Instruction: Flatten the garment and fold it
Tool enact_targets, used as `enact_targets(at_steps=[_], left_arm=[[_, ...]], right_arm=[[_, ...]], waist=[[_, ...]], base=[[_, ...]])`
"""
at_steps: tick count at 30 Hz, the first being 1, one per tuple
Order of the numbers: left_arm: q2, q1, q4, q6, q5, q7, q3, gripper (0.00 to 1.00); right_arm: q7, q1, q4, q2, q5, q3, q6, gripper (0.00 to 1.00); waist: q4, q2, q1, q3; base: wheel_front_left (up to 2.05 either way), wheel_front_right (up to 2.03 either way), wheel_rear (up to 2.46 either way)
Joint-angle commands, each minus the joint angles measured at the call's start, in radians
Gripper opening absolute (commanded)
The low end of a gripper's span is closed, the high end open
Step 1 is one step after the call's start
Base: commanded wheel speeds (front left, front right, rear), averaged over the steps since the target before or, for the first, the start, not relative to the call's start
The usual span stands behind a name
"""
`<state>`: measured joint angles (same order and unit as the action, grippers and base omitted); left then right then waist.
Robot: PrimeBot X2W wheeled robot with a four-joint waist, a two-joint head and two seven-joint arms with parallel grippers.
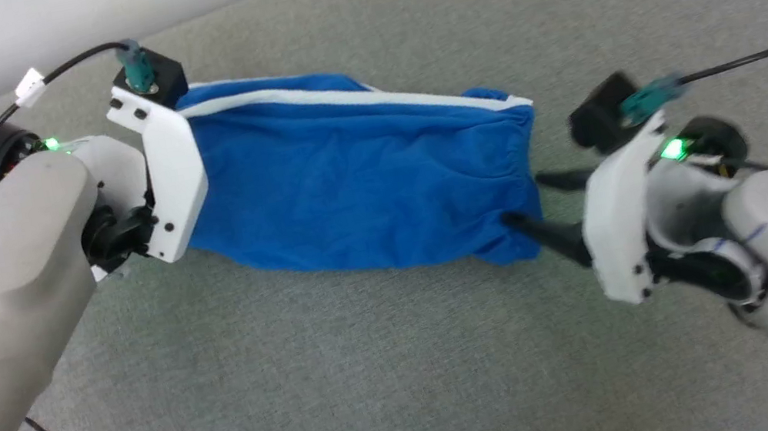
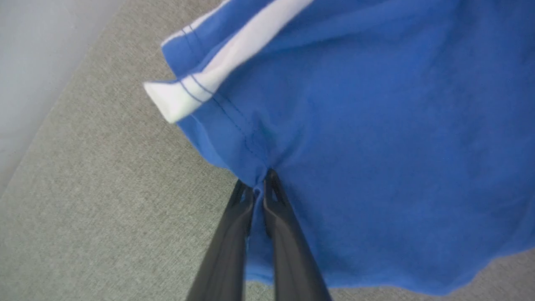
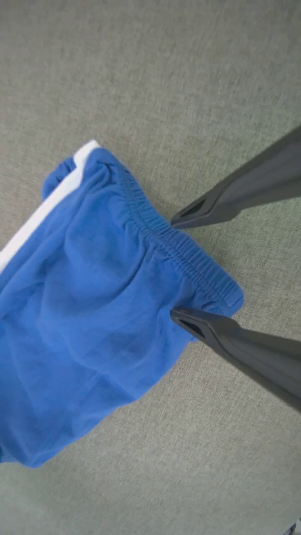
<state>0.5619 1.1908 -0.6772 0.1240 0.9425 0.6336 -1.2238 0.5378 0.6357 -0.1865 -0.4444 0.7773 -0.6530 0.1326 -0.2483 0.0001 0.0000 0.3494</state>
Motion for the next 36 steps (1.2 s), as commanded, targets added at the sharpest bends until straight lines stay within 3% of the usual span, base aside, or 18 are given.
enact_targets(at_steps=[1, 8, 9, 10, 11, 17, 25, 29, 36], left_arm=[[-0.007, 0.004, -0.006, 0.007, 0.000, -0.007, 0.000, 0.00], [-0.035, 0.017, -0.031, 0.006, 0.005, -0.042, 0.008, 0.00], [-0.039, 0.014, -0.037, 0.006, 0.009, -0.050, 0.011, 0.00], [-0.043, 0.008, -0.043, 0.006, 0.012, -0.056, 0.012, 0.00], [-0.045, 0.001, -0.048, 0.006, 0.015, -0.065, 0.013, 0.00], [-0.040, -0.046, -0.057, 0.006, 0.033, -0.155, 0.028, 0.00], [0.014, -0.186, 0.062, -0.011, 0.050, -0.306, 0.037, 0.00], [0.047, -0.308, 0.176, -0.065, 0.077, -0.375, 0.045, 0.00], [0.137, -0.546, 0.397, -0.225, 0.102, -0.483, 0.043, 0.00]], right_arm=[[0.006, 0.015, -0.029, 0.015, 0.000, -0.018, -0.002, 1.00], [-0.026, 0.029, -0.212, 0.063, 0.006, -0.164, -0.002, 1.00], [-0.053, 0.034, -0.224, 0.061, 0.009, -0.172, -0.002, 0.73], [-0.081, 0.037, -0.233, 0.059, 0.015, -0.176, -0.002, 0.16], [-0.096, 0.040, -0.238, 0.053, 0.023, -0.189, -0.002, 0.00], [-0.218, 0.059, -0.199, -0.023, 0.053, -0.220, -0.002, 0.00], [-0.295, -0.004, -0.041, -0.168, 0.071, -0.250, -0.002, 0.00], [-0.287, -0.085, 0.031, -0.231, 0.078, -0.262, -0.002, 0.00], [-0.268, -0.218, 0.080, -0.302, 0.081, -0.255, -0.002, 0.00]], waist=[[0.016, -0.0001, 0.0000, 0.019], [0.054, -0.0001, 0.0000, 0.048], [0.058, -0.0001, 0.0000, 0.047], [0.060, -0.0001, 0.0000, 0.045], [0.062, -0.0001, 0.0000, 0.039], [0.073, -0.0001, 0.0000, -0.029], [0.121, -0.0001, 0.0000, -0.167], [0.154, -0.0001, 0.0000, -0.219], [0.196, -0.0001, 0.0000, -0.266]], base=[[0.00, 0.00, 0.00], [0.00, 0.00, 0.00], [0.00, 0.00, 0.00], [0.00, 0.00, 0.00], [0.00, 0.00, 0.00], [0.00, 0.00, 0.00], [0.00, 0.00, 0.00], [0.00, 0.00, 0.00], [0.00, 0.00, 0.00]])
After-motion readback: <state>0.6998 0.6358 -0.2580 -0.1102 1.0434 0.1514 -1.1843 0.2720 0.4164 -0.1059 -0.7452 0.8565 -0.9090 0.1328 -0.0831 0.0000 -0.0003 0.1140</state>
